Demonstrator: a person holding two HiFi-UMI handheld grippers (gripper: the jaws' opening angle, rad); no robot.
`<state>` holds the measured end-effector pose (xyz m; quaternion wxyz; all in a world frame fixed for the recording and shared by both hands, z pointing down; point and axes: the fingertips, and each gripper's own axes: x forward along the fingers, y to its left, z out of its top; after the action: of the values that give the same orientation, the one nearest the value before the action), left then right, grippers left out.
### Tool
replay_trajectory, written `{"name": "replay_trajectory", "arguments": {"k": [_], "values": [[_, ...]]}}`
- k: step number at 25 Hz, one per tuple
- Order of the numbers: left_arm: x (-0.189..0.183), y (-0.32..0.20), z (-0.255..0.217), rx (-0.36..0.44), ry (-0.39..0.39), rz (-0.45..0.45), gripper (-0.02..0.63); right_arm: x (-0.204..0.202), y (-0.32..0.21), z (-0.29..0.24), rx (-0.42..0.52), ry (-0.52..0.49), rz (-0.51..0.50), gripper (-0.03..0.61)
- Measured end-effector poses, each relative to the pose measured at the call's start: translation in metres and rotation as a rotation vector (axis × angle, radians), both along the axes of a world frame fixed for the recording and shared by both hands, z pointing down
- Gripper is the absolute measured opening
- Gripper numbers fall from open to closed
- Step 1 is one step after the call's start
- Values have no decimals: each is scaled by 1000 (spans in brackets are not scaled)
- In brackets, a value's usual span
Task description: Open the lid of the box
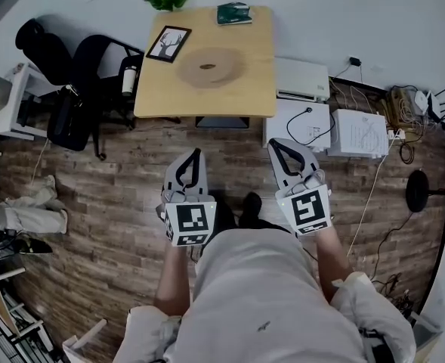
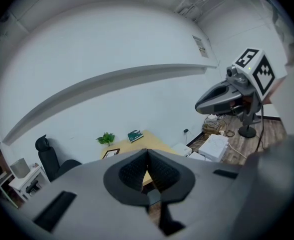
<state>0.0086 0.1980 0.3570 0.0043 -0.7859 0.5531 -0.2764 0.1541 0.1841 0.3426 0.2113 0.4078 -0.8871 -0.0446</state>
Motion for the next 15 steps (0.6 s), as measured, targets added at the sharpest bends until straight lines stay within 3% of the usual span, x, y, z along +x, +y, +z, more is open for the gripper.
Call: {"name": "replay_trajectory", "arguments": {"k": [9, 15], "values": [[1, -3, 9, -25, -6, 1, 8, 3, -8, 12, -29, 11, -1, 0], [-17, -20, 9, -28, -2, 23, 8, -18, -26, 10, -23, 30, -5, 3]]}}
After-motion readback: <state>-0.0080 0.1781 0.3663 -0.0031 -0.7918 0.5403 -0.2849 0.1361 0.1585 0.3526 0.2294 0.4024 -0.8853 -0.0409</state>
